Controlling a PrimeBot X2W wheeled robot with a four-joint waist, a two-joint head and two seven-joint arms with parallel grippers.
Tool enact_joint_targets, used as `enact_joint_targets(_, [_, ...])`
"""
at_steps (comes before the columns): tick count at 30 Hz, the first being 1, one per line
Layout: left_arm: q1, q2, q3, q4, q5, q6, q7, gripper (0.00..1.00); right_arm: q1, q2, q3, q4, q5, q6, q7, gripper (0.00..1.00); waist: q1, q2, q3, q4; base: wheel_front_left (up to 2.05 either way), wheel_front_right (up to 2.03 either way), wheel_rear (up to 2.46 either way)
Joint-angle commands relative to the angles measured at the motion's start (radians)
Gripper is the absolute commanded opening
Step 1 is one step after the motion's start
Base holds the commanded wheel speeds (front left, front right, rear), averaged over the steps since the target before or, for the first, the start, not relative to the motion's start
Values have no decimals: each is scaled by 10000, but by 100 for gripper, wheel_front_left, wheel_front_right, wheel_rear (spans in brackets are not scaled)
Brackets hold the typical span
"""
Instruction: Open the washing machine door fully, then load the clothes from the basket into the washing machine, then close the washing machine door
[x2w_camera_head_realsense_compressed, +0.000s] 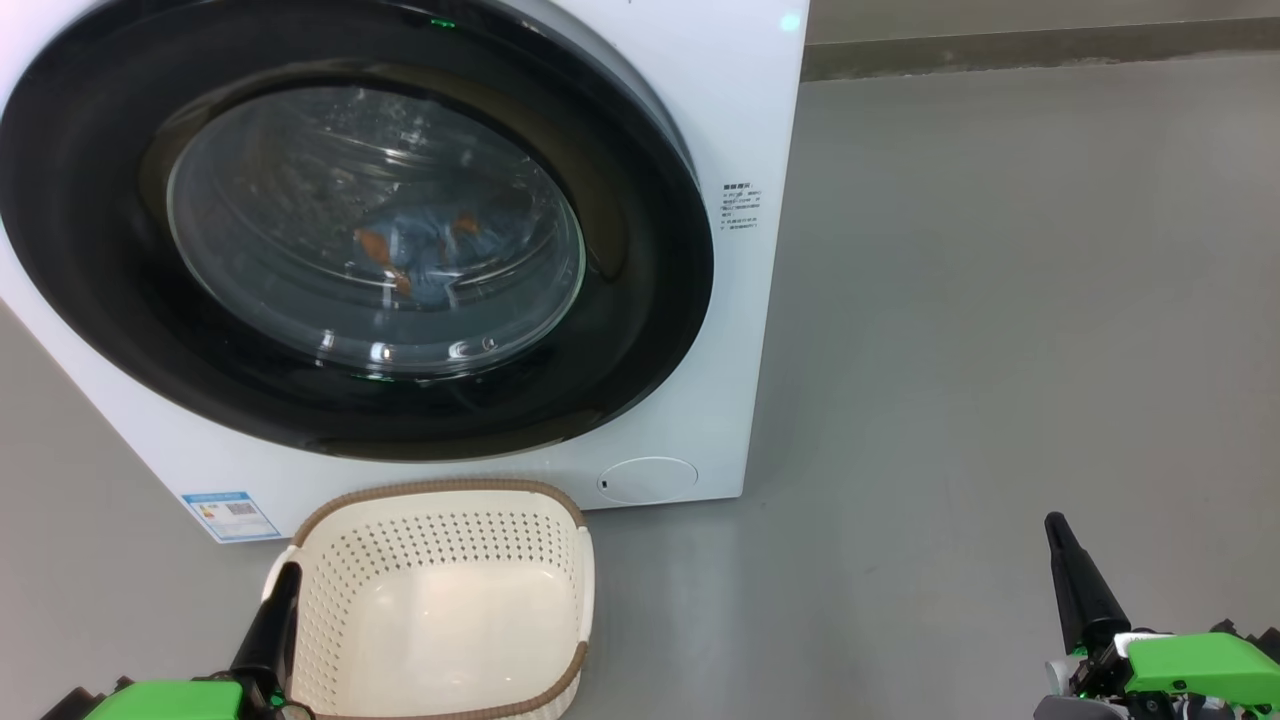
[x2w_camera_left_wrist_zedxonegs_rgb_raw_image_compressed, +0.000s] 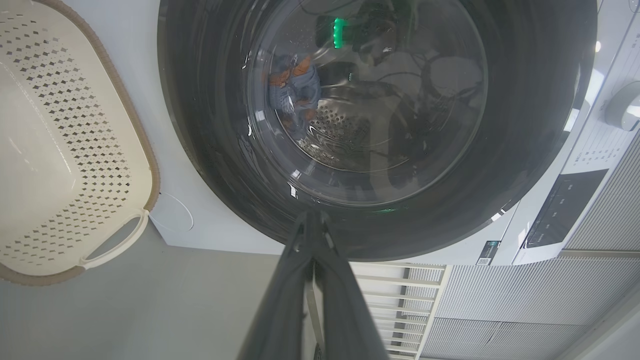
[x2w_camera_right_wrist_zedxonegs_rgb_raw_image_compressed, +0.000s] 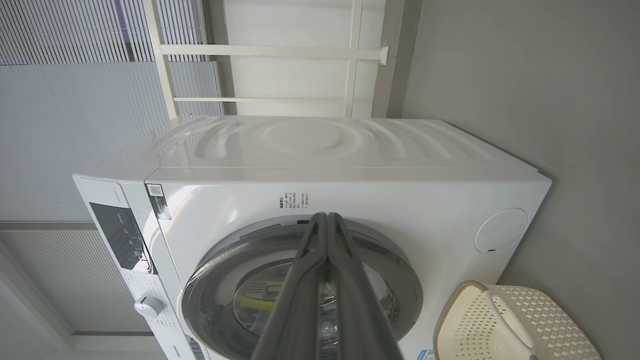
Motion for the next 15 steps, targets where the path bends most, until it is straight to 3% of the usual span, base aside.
enact_joint_targets(1, [-448, 135, 350, -292, -83, -27, 58, 0, -458, -34, 213, -309, 27, 17, 87, 0, 0, -1, 0, 0, 0, 0, 0])
enact_joint_targets(15, [-448, 133, 353, -293, -81, -27, 60, 0, -458, -33, 215, -309, 29, 17, 86, 0, 0, -1, 0, 0, 0, 0, 0])
